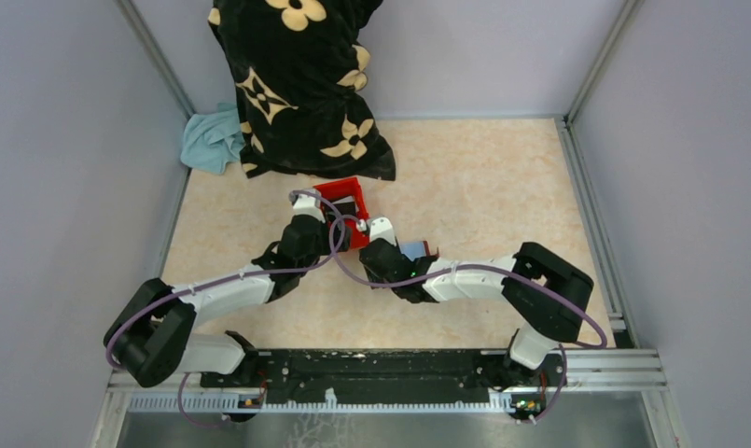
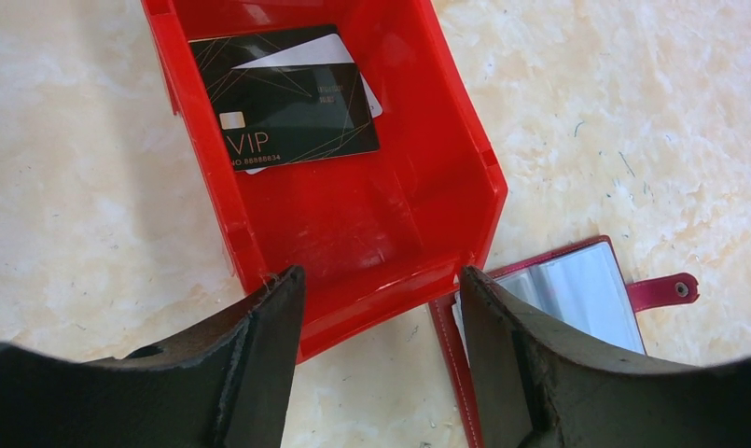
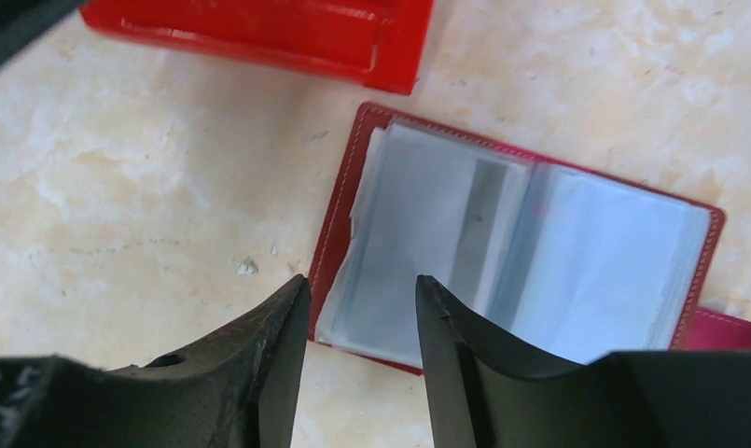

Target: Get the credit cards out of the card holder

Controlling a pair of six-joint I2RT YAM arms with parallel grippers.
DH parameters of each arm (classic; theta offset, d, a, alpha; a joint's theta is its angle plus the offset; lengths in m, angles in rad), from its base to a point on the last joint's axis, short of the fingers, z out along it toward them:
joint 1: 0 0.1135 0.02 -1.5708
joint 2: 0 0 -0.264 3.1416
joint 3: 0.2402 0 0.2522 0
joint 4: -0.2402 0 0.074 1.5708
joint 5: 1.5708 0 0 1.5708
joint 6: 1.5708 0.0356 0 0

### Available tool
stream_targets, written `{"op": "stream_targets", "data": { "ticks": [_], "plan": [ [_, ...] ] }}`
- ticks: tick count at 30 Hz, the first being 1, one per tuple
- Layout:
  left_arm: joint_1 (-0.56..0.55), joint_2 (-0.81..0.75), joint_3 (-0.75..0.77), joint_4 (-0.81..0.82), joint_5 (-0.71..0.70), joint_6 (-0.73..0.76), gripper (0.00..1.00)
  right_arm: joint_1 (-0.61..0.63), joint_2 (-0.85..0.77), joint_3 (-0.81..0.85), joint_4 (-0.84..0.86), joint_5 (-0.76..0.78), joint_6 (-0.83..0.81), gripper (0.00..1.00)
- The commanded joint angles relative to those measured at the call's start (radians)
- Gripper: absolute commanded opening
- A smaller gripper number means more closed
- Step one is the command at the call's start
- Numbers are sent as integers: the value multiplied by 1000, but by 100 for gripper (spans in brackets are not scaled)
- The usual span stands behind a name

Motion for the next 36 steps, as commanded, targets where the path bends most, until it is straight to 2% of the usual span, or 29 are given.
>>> {"op": "stream_targets", "data": {
  "ticks": [1, 13, 24, 27, 29, 36],
  "plan": [
    [3, 7, 32, 10, 15, 12, 68, 34, -14, -29, 15, 0, 18, 47],
    [5, 19, 37, 10, 23, 12, 68, 40, -41, -58, -1, 28, 40, 43],
    [7, 20, 37, 7, 21, 15, 68, 51, 12, -31, -44, 63, 0, 41],
    [7, 22, 38, 7, 21, 14, 67, 54, 21, -22, -63, 72, 17, 34],
    [7, 22, 39, 7, 19, 15, 67, 54, 20, -22, -68, 78, 34, 22],
    [7, 26, 40, 5, 21, 14, 67, 54, 6, -25, -63, 86, 48, 0]
  ]
}}
